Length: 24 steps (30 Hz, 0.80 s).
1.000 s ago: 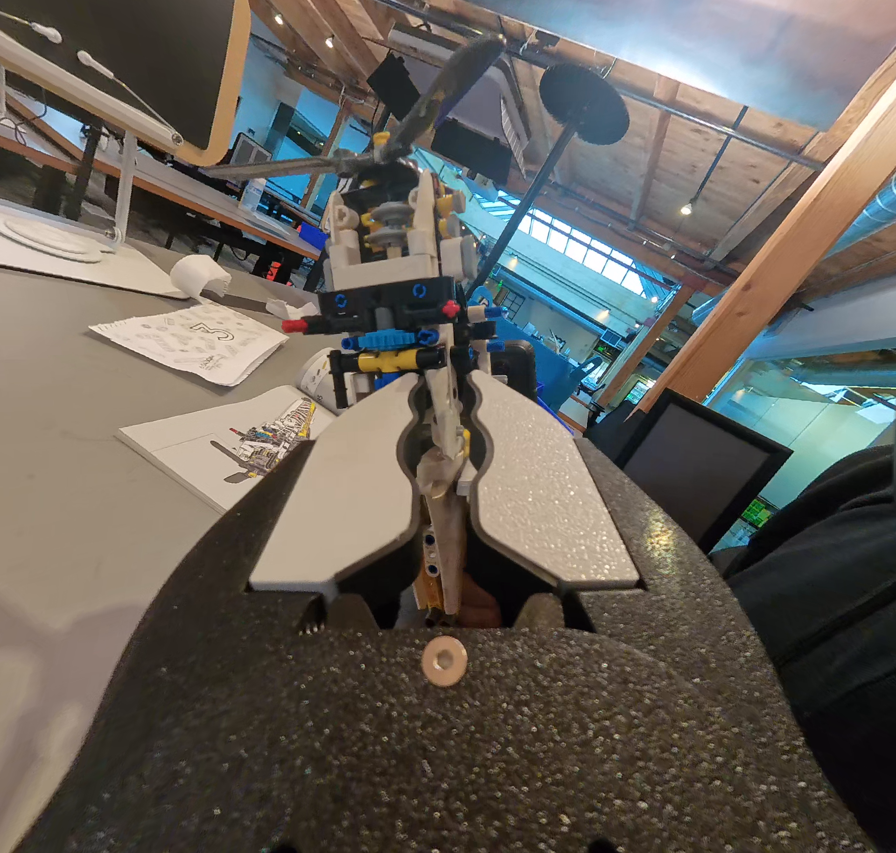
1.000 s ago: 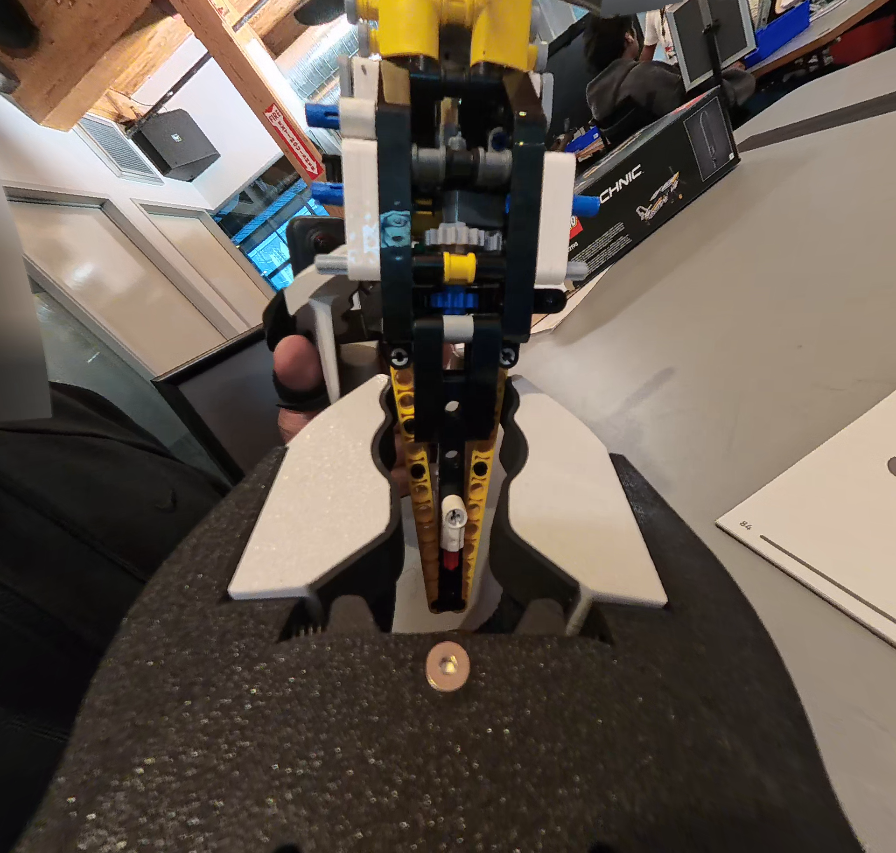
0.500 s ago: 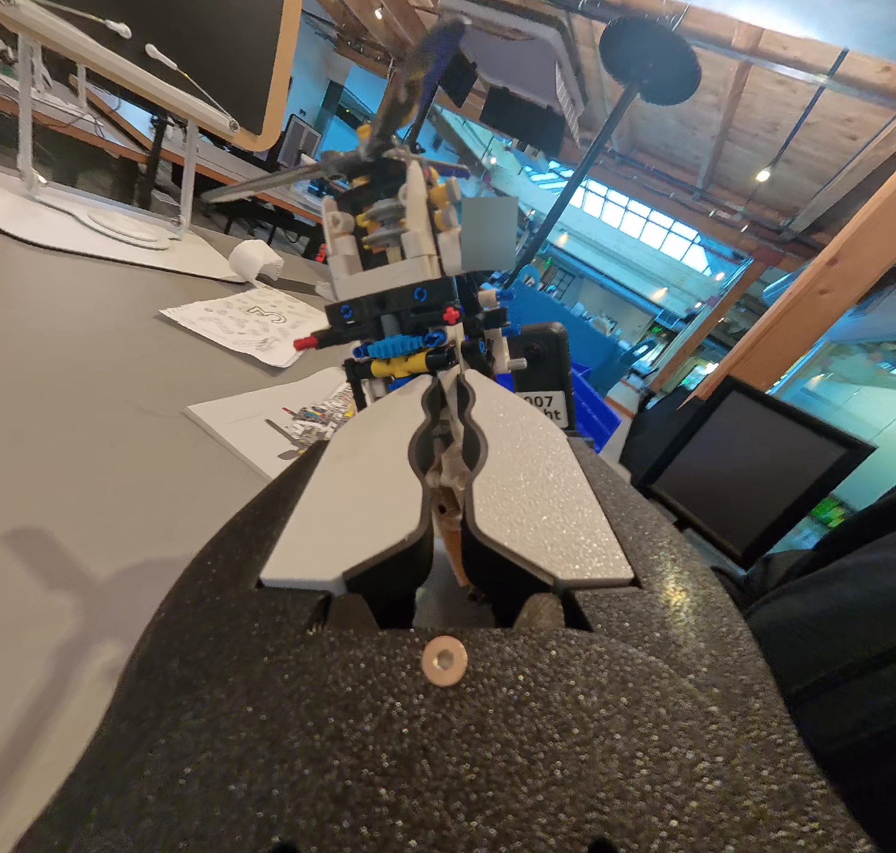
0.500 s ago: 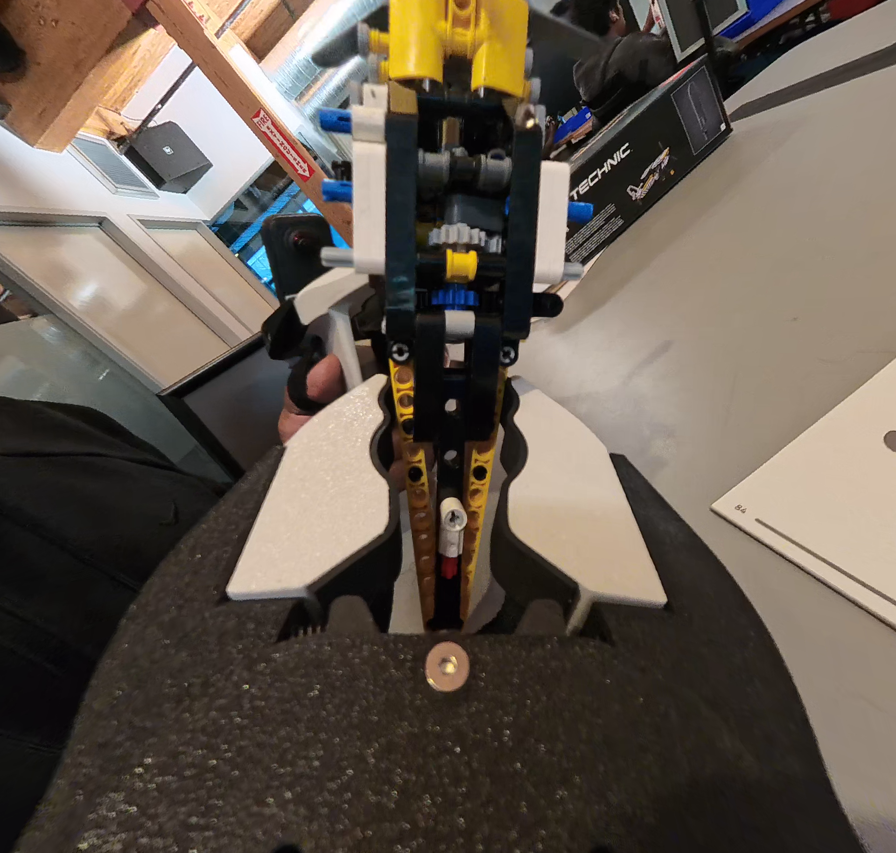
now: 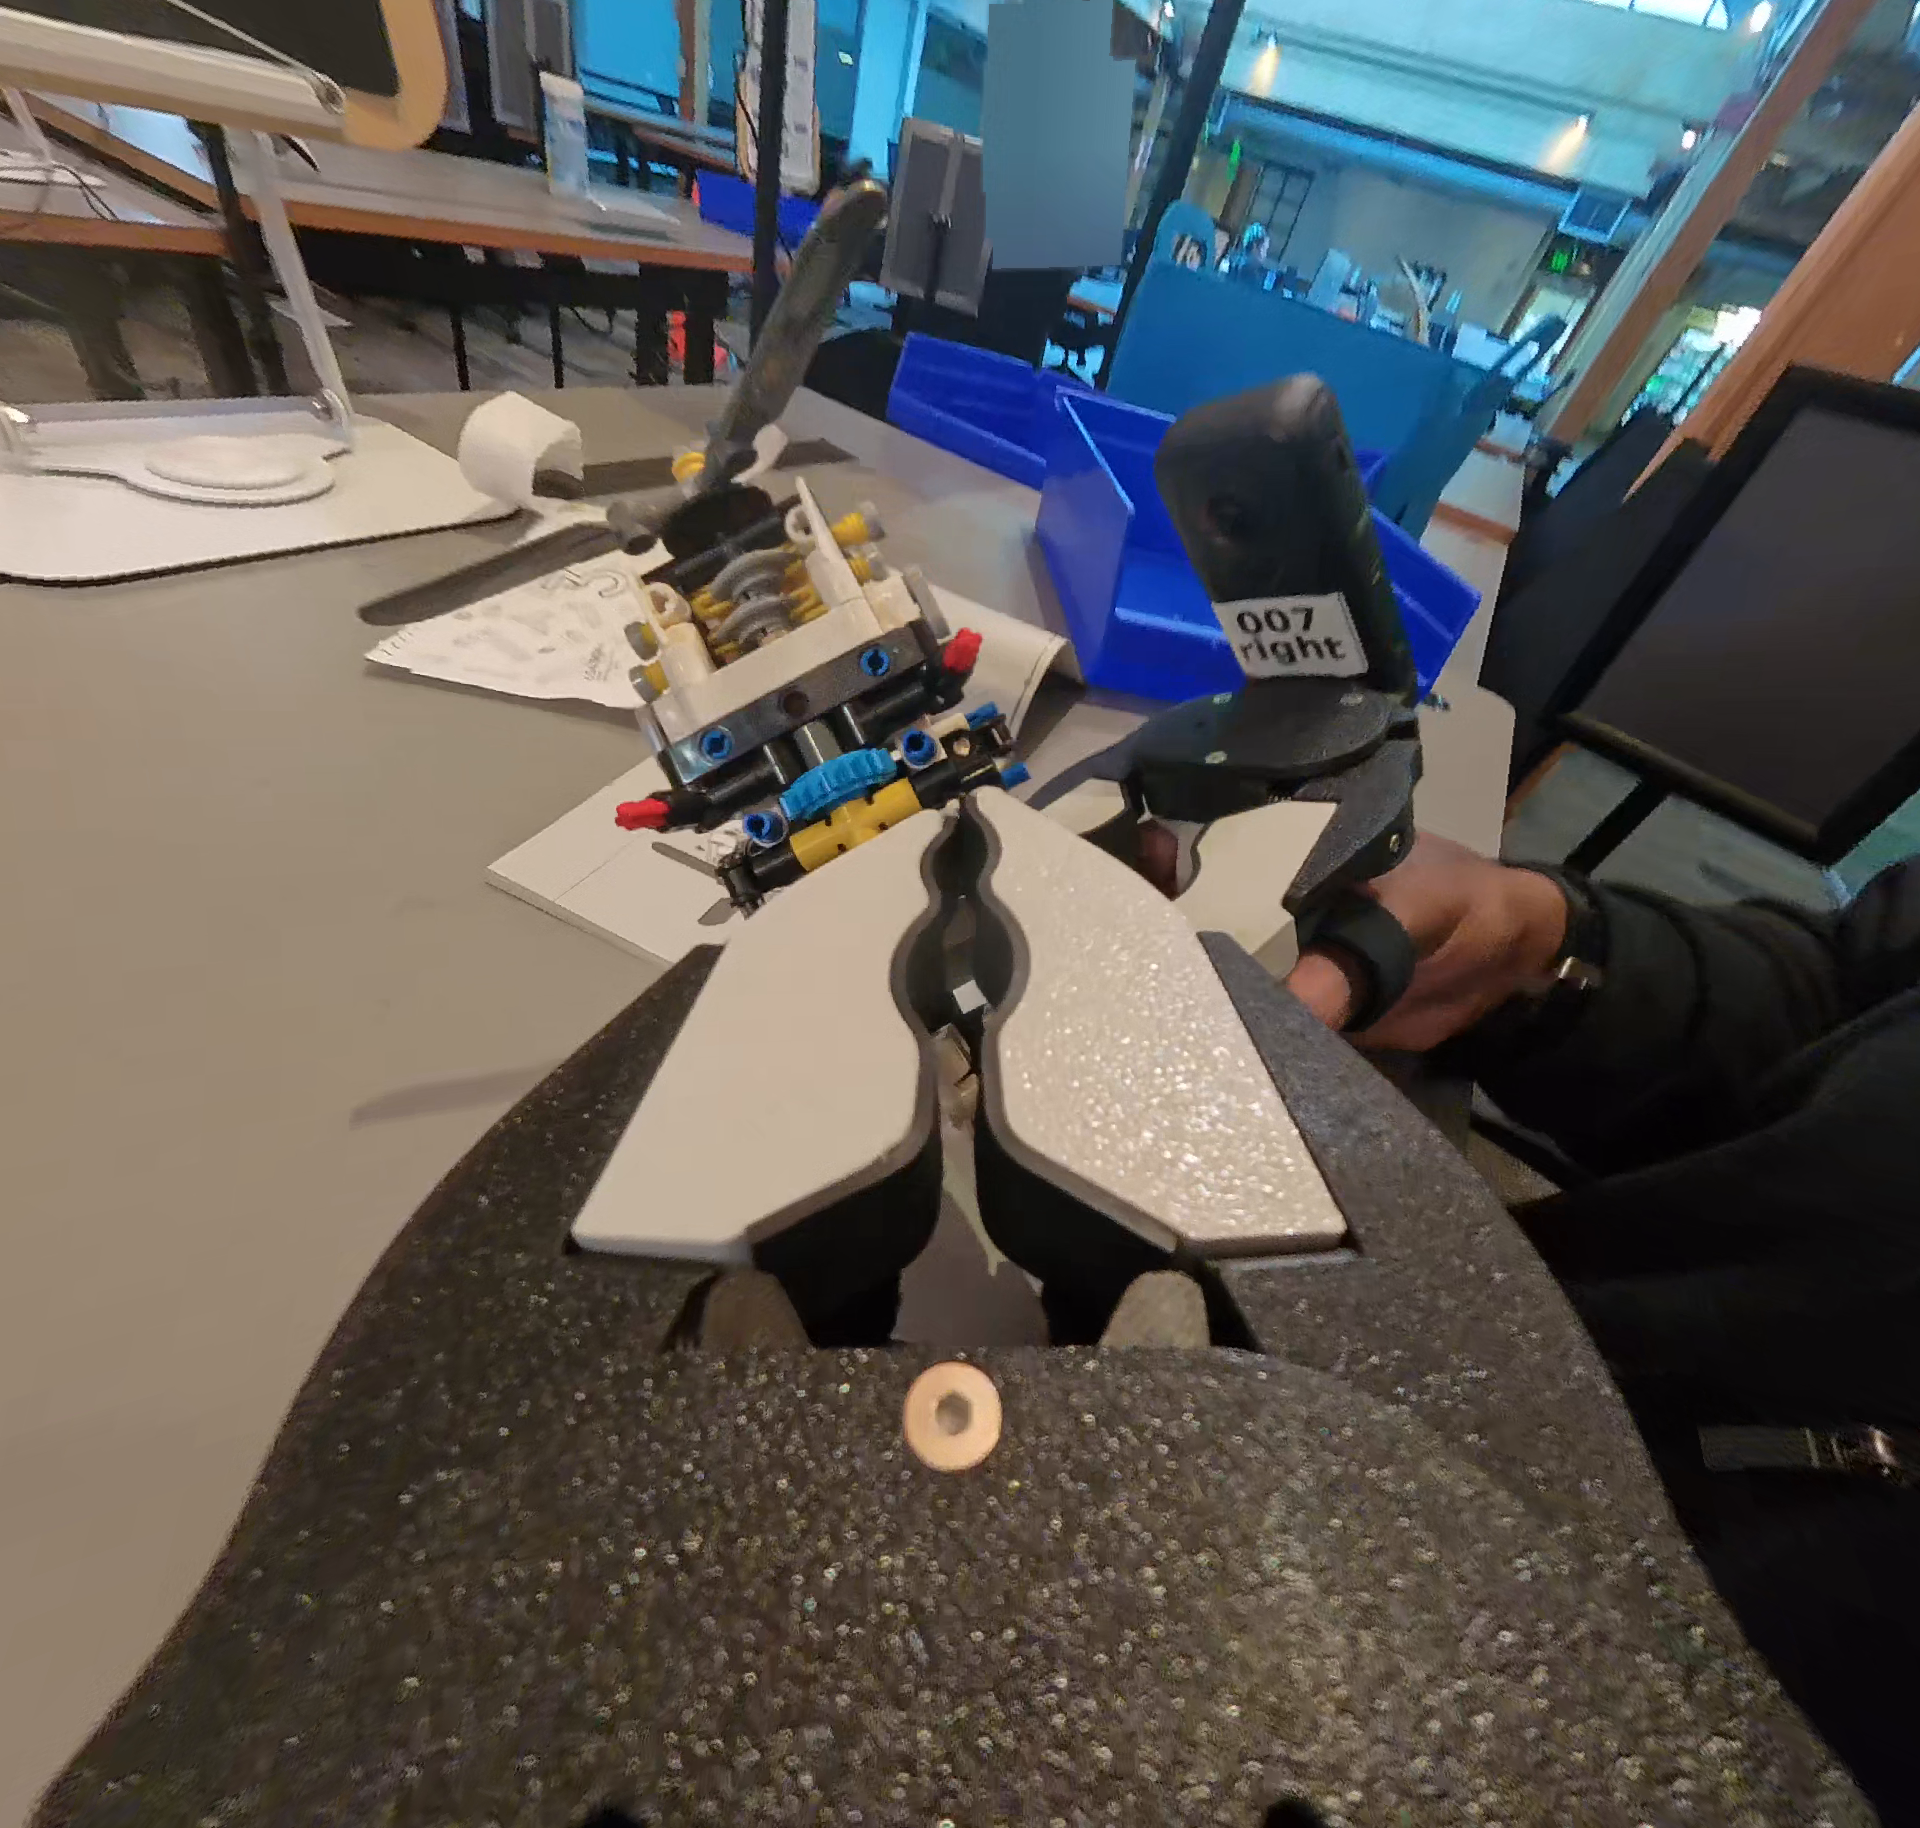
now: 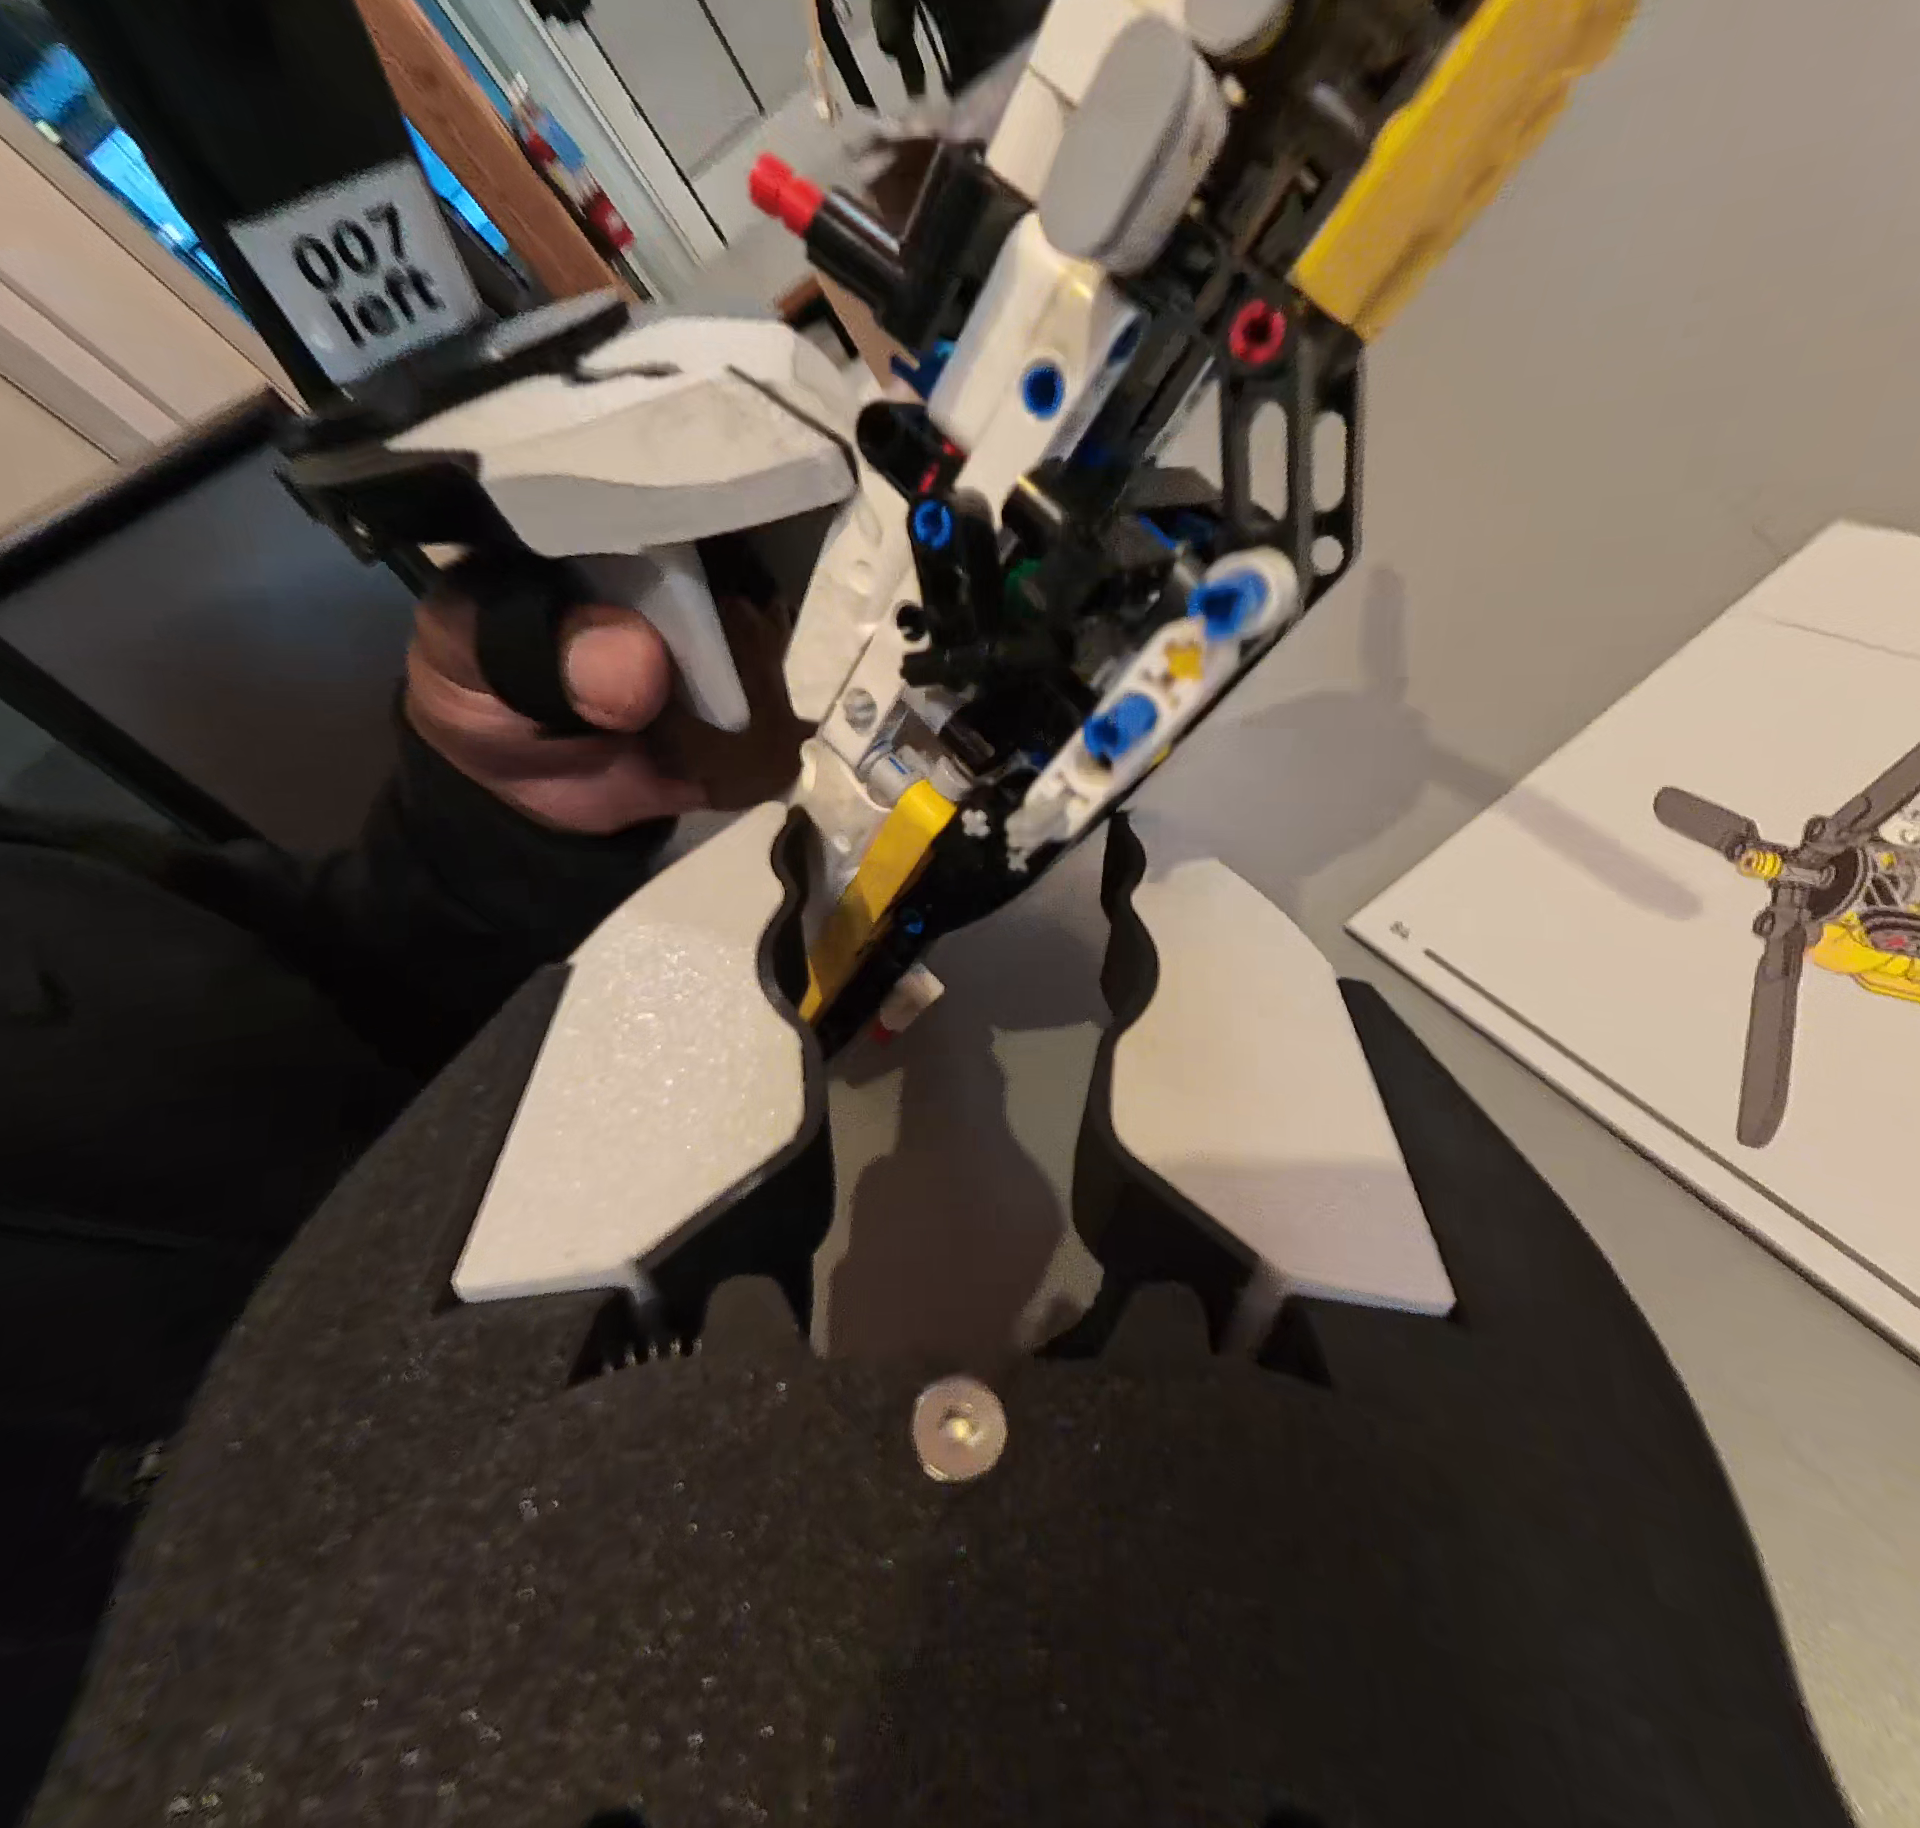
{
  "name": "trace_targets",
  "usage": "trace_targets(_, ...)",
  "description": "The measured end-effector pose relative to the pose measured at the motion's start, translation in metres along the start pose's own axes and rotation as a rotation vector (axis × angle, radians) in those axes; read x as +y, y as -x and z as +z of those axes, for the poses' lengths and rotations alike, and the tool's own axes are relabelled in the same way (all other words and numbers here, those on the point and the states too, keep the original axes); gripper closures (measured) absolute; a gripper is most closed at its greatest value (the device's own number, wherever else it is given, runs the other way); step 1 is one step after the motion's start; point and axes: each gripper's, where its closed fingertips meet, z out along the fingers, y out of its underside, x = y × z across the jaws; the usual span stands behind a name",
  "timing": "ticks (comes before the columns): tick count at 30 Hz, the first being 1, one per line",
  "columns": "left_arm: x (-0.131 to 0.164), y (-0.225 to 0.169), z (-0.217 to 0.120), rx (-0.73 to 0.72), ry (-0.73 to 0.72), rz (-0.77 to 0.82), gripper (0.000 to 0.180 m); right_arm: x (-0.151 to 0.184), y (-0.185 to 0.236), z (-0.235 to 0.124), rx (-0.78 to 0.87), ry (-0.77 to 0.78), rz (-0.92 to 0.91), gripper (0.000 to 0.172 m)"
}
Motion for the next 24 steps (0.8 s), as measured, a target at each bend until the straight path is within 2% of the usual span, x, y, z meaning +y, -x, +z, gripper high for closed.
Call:
trace_targets(7, 0.027, -0.006, 0.012, 0.085, 0.215, 0.108, 0.179, 0.028, -0.007, -0.005, 0.049, 0.196, -0.008, 0.117)
trace_targets(11, 0.036, -0.011, 0.018, 0.142, 0.302, 0.148, 0.179, 0.043, -0.008, -0.021, 0.071, 0.272, -0.073, 0.117)
trace_targets(14, 0.038, -0.020, 0.024, 0.195, 0.329, 0.157, 0.179, 0.052, -0.012, -0.036, 0.106, 0.315, -0.136, 0.125)
trace_targets(16, 0.042, -0.024, 0.029, 0.221, 0.360, 0.171, 0.179, 0.058, -0.016, -0.048, 0.137, 0.349, -0.162, 0.125)
trace_targets(19, 0.040, -0.022, 0.036, 0.187, 0.362, 0.164, 0.179, 0.067, -0.023, -0.061, 0.171, 0.390, -0.191, 0.122)
trace_targets(22, 0.031, -0.008, 0.028, 0.110, 0.311, 0.113, 0.177, 0.065, -0.022, -0.069, 0.156, 0.371, -0.210, 0.122)
trace_targets(24, 0.030, 0.011, 0.016, 0.017, 0.290, 0.066, 0.165, 0.062, -0.024, -0.073, 0.156, 0.362, -0.229, 0.122)
